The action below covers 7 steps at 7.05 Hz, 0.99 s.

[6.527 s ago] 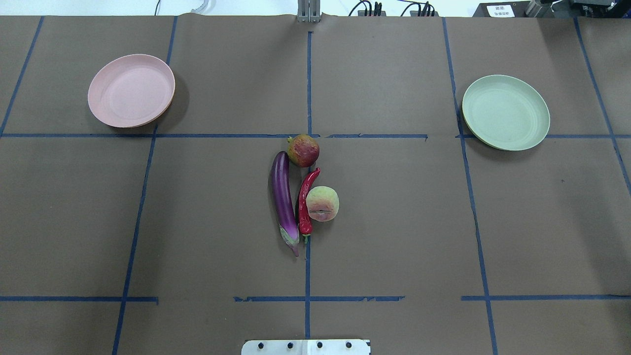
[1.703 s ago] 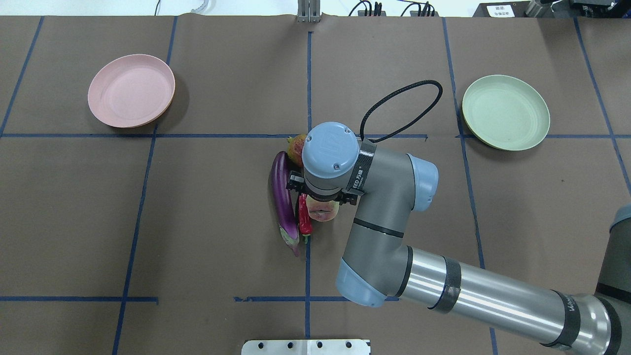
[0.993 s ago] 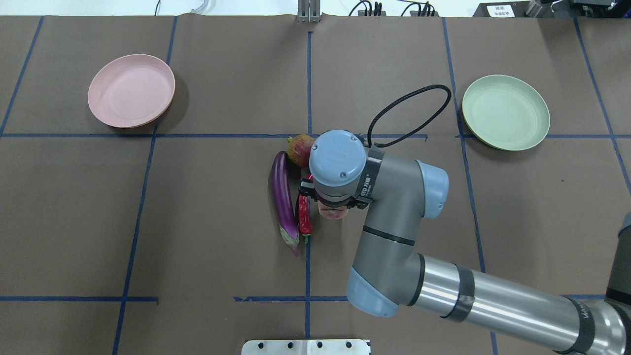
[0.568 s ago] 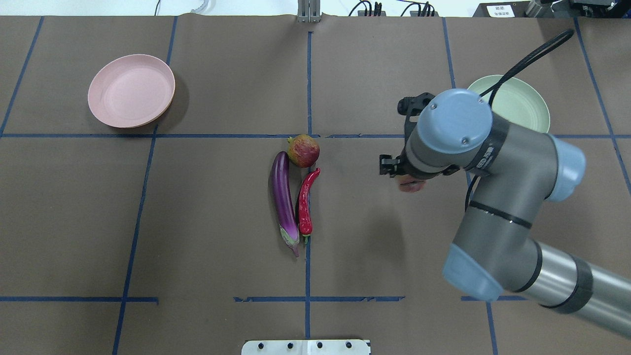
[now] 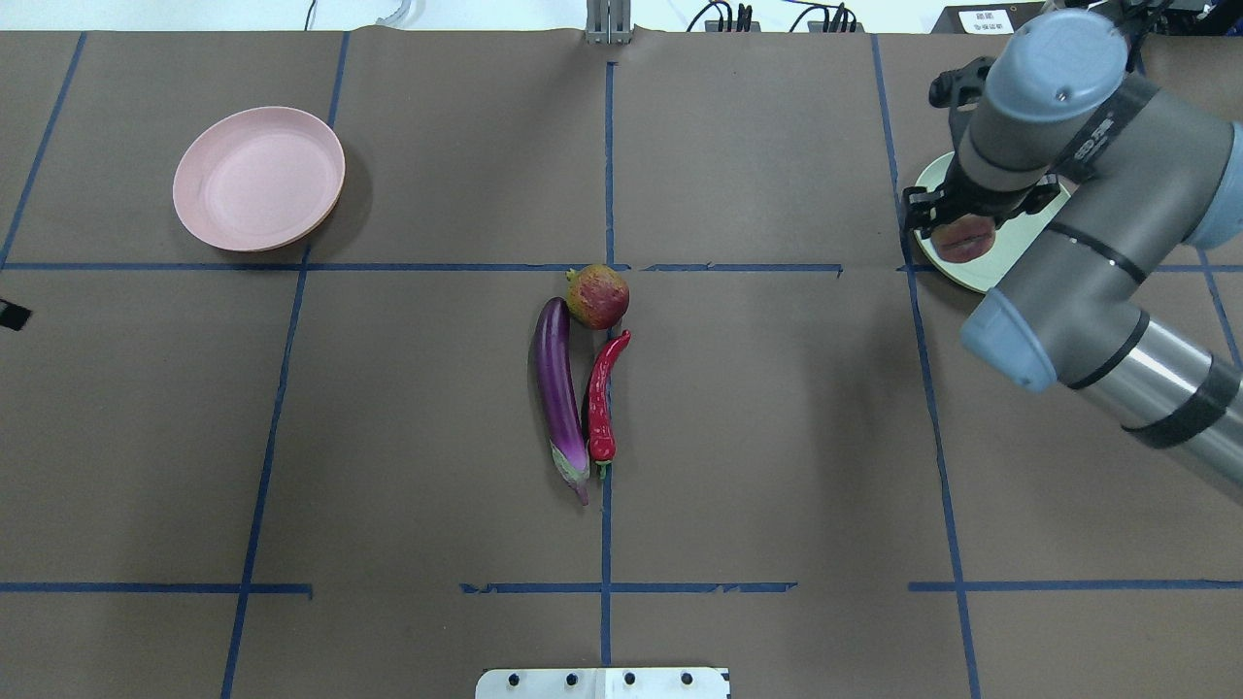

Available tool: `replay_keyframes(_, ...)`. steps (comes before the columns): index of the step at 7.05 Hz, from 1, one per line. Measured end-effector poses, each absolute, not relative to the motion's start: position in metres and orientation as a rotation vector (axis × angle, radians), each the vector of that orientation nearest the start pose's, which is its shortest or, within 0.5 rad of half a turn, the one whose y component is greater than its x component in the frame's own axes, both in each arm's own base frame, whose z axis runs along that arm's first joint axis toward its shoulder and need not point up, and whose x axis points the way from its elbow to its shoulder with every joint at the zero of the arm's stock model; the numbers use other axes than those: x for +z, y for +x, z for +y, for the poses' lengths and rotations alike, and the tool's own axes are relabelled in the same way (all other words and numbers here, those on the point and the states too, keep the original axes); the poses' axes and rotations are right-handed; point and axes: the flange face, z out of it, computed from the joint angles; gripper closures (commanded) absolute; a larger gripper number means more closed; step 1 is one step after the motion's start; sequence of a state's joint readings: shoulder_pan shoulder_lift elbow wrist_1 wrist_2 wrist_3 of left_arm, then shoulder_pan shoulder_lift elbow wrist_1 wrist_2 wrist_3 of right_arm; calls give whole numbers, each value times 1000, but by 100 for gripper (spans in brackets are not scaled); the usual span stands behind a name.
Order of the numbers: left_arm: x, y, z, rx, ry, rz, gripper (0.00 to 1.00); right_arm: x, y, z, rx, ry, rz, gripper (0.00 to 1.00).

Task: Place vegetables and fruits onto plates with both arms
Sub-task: 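Carry the peach to the green plate while the left gripper reaches for the eggplant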

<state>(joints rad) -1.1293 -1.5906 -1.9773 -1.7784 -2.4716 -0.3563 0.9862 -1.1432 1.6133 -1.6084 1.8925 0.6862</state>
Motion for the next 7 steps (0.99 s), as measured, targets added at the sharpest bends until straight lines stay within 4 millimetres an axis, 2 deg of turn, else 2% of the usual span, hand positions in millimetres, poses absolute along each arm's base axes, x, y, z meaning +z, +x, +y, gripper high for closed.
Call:
replay_keyframes(1, 367, 221, -460, 322, 160, 1074, 0, 456, -253, -632, 27, 157, -512, 97)
replay_keyframes(2, 316, 297, -449, 261, 118, 1086, 0, 489, -241, -650, 25, 166, -517, 42)
replay_keyframes(3, 273, 379, -429, 179, 100, 1075, 0, 508, -236, -660, 27, 182, -525, 0)
replay_keyframes(4, 248, 439, -413, 95, 100, 1056, 0, 513, -234, -664, 33, 198, -535, 0)
replay_keyframes(5, 240, 480, -408, 17, 81, 1035, 0, 511, -233, -665, 40, 217, -549, 0)
replay_keyframes(7, 235, 536, -422, -119, 42, 991, 2, 496, -232, -662, 35, 251, -600, 0)
